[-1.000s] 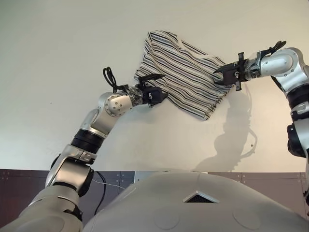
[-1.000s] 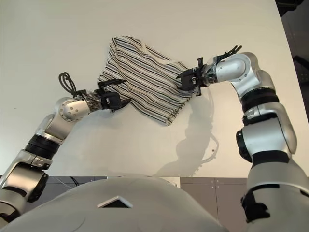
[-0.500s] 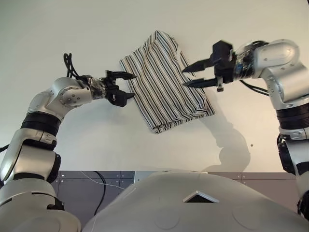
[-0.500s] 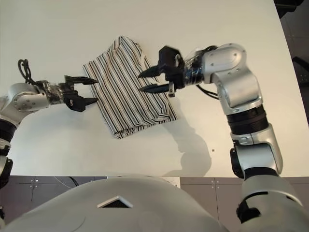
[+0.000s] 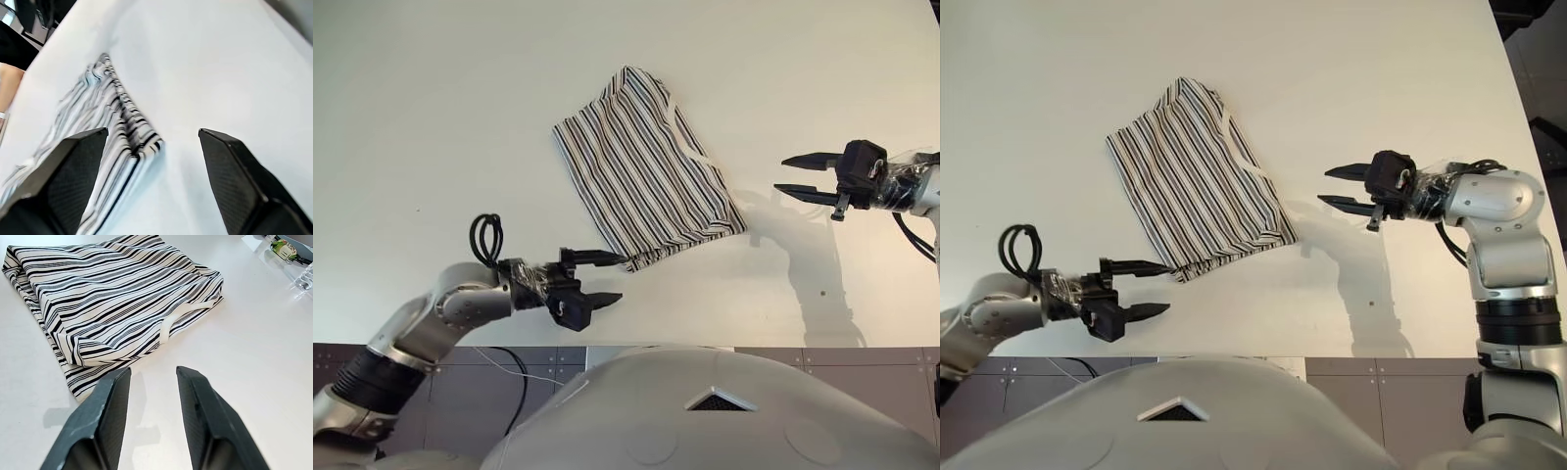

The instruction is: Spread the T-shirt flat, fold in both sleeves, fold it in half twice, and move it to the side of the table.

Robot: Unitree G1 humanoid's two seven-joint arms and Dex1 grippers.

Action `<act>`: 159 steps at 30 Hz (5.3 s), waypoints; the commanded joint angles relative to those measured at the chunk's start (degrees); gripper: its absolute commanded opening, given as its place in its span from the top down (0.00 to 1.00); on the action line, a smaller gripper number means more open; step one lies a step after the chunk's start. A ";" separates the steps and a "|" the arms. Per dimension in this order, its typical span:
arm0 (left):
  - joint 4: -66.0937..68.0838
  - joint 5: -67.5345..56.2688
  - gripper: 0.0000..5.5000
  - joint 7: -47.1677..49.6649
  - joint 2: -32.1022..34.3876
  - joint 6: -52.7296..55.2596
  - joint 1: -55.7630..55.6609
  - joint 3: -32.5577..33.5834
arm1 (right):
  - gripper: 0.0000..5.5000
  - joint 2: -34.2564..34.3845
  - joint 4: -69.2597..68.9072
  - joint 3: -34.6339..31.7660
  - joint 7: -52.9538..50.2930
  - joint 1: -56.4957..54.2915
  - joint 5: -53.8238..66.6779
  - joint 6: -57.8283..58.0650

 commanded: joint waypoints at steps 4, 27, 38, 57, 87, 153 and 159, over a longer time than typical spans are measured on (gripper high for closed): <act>3.18 7.18 0.38 2.63 -4.83 3.82 -1.05 1.09 | 0.69 0.83 -1.00 0.11 -1.56 0.30 -0.34 0.22; 19.11 10.37 0.86 -1.22 -8.22 -1.72 -10.30 -5.91 | 0.69 3.46 -2.38 2.00 -4.06 -1.83 -1.18 -0.05; 16.91 7.83 0.97 -4.15 -1.42 -16.18 -9.67 -5.67 | 0.63 -4.37 1.05 6.24 -1.06 6.14 -14.72 -31.87; 20.57 9.63 0.97 -4.84 -1.25 -21.31 -11.97 -5.98 | 0.57 2.44 14.54 22.03 -20.29 1.72 -39.79 -58.46; 20.87 9.70 0.97 -3.42 -2.09 -20.74 -13.55 -6.07 | 0.98 -1.66 11.26 29.12 -12.43 -2.51 -26.99 -50.05; 33.89 -7.70 0.70 8.10 -27.82 27.41 -30.66 10.67 | 0.79 27.27 37.70 8.40 2.12 -24.52 -1.15 -10.29; 27.65 -3.27 0.70 4.53 -25.18 20.75 -28.71 7.62 | 0.79 24.88 35.31 14.81 12.39 -19.68 -3.38 -3.26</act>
